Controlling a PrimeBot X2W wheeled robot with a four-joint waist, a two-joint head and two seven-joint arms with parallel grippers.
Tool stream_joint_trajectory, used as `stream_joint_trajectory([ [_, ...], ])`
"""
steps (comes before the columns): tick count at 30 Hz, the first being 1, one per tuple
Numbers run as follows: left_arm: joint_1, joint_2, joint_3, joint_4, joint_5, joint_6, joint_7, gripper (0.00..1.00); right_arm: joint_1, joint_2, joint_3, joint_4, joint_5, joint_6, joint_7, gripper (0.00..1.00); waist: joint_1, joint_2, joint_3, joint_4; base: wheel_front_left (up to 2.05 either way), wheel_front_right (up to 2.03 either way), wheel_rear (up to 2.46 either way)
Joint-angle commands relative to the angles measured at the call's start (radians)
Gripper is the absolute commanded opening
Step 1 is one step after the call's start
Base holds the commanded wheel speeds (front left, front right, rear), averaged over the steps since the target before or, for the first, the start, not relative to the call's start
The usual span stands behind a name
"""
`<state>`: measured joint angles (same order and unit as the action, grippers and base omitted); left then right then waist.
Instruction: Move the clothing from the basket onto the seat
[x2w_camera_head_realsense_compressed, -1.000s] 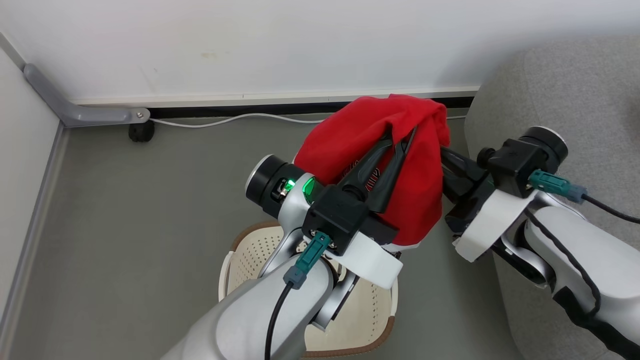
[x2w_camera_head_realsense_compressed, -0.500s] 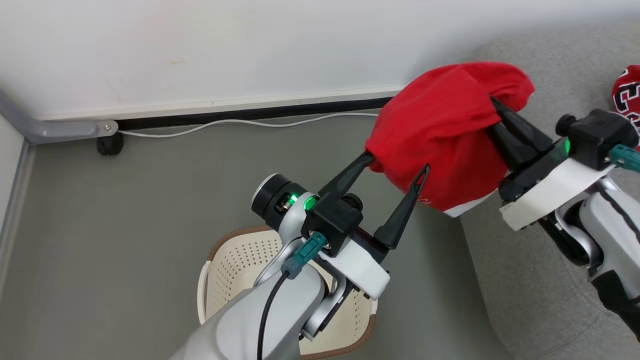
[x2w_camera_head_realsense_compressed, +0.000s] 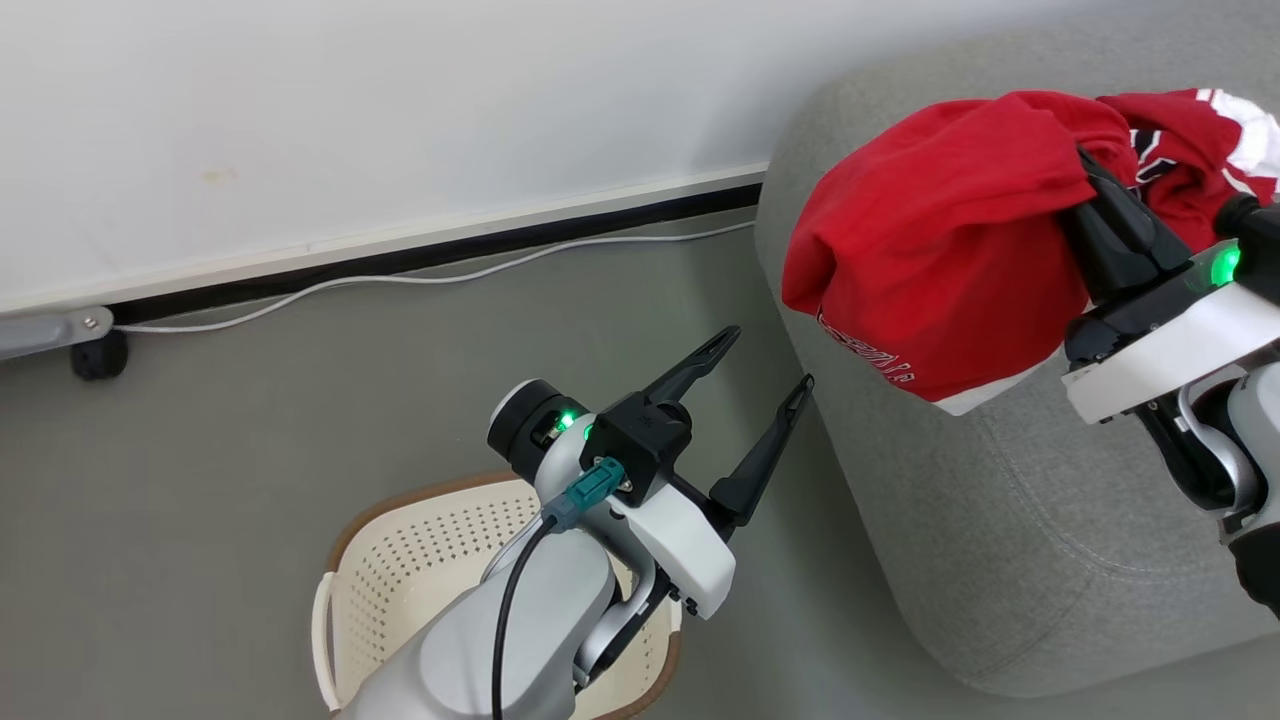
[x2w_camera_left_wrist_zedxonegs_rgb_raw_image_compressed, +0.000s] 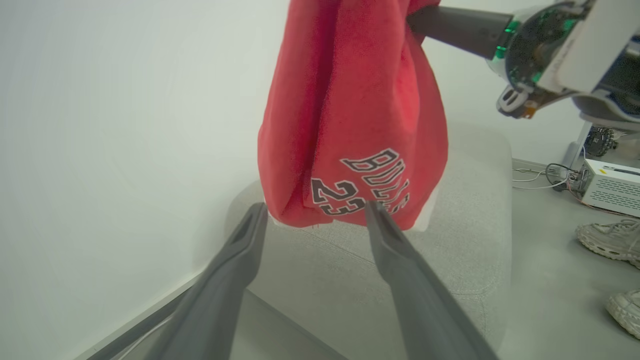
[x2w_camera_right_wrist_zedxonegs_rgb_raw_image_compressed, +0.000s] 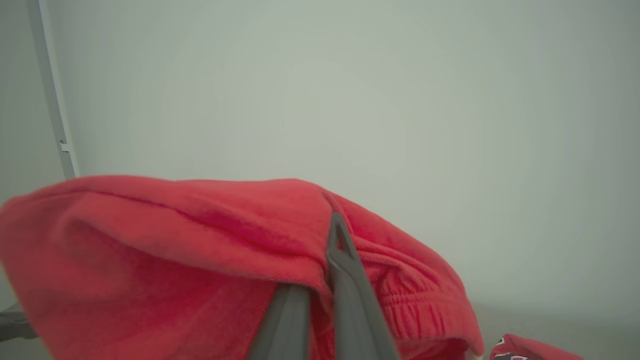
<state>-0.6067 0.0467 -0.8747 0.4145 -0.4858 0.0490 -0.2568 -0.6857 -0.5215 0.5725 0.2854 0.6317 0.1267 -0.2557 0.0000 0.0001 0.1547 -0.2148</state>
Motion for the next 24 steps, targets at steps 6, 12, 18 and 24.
stream_joint_trajectory([
  [6, -0.026, 0.004, 0.045, 0.022, -0.008, -0.029, -0.005, 1.0, 0.035, -0.012, -0.046, -0.013, 0.006, 0.004, -0.006, 0.0, 0.0, -0.0001, -0.007, -0.104, 0.0, 0.0, 0.0],
  [12, -0.026, 0.004, 0.063, 0.039, -0.001, -0.041, -0.005, 1.0, 0.05, -0.003, -0.061, -0.013, 0.006, 0.004, -0.006, 0.0, 0.0, -0.0001, -0.014, -0.188, 0.0, 0.0, 0.0],
  [18, -0.022, 0.004, 0.077, 0.045, 0.002, -0.047, -0.005, 1.0, 0.061, 0.003, -0.075, -0.011, 0.009, 0.004, -0.006, 0.0, 0.0, -0.0001, -0.015, -0.243, 0.0, 0.0, 0.0],
  [24, -0.022, 0.004, 0.08, 0.045, 0.006, -0.053, -0.005, 1.0, 0.086, -0.006, -0.112, -0.013, 0.009, 0.004, -0.006, 0.0, 0.0, -0.0001, -0.011, -0.272, 0.0, 0.0, 0.0],
])
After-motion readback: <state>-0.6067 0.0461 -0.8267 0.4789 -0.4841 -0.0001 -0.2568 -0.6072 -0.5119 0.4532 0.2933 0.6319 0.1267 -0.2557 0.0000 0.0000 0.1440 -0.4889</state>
